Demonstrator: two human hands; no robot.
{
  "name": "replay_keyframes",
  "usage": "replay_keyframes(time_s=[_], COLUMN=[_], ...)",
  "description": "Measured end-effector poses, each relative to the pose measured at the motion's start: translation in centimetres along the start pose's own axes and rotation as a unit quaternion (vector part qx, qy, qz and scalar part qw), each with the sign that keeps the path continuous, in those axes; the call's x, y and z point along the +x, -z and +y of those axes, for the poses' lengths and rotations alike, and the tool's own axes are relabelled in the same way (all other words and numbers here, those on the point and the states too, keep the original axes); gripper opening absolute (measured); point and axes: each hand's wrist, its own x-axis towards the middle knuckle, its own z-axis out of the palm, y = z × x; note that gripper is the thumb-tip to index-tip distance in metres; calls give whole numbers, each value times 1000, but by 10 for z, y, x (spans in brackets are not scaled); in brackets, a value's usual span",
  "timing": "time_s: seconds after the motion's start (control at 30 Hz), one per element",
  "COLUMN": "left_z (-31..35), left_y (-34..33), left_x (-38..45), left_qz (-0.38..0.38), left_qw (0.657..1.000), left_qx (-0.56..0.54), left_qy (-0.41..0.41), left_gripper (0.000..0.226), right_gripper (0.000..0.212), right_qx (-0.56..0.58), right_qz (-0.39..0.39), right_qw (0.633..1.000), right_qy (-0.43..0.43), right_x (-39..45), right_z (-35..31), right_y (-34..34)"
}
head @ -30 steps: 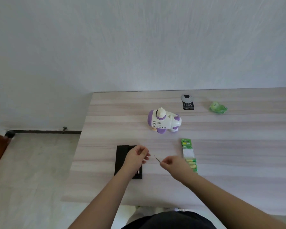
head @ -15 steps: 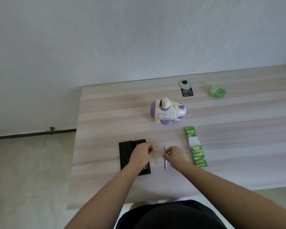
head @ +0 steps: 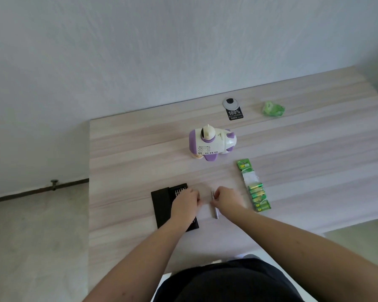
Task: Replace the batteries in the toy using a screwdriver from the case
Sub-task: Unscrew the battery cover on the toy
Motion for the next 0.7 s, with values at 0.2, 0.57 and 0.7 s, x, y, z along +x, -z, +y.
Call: replay_keyframes(time_s=[0.2, 0.57, 0.7], left_z=[1, 5, 5], left_y=[-4, -5, -4], left_x=[-2, -2, -4], left_qz=[13, -4, 3], left_qw=[1000, 999, 1000], left_qx=[1, -15, -12], left_qy=[8, 30, 21], left_gripper=[21, 24, 24], right_gripper=[18, 18, 18], right_qx=[17, 27, 33], right_qz=[10, -5, 7], right_qw=[1000, 1000, 999], right_qy=[-1, -10, -24], right_x=[2, -9, -16], right_z=[5, 20, 32], right_y=[-5, -1, 4])
